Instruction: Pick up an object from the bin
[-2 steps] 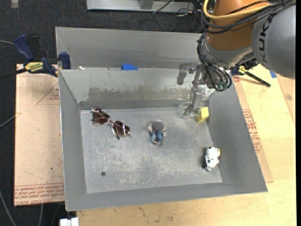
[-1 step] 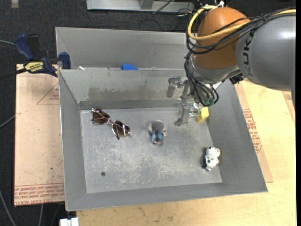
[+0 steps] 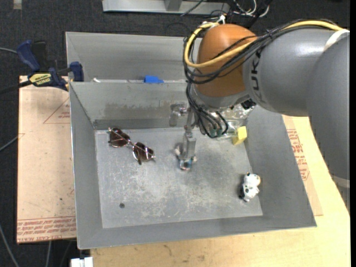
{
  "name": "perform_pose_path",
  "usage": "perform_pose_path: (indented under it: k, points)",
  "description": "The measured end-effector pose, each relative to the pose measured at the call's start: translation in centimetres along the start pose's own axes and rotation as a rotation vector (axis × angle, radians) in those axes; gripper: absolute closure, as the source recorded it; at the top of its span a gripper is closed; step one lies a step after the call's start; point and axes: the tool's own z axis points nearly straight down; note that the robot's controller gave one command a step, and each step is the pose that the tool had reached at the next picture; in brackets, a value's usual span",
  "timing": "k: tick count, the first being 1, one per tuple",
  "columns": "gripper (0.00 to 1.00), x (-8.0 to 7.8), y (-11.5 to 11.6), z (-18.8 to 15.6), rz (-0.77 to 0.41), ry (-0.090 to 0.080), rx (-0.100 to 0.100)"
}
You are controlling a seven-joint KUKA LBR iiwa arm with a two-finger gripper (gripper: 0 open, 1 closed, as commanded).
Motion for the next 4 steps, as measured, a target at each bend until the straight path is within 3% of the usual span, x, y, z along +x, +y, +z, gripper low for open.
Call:
perform_pose_path:
  k: [1,2,3,4]
  points:
    - [0.00,0.1,1.9,1.4,-0.073,-0.001,-0.005]
    - [0.00,-0.7,-2.0,5.8,-0.251,-0.006,0.000]
    - [1.00,2.0,0.8,8.7,-0.337,-0.002,-0.002]
    - [1.00,2.0,0.8,8.7,-0.336,-0.002,-0.002]
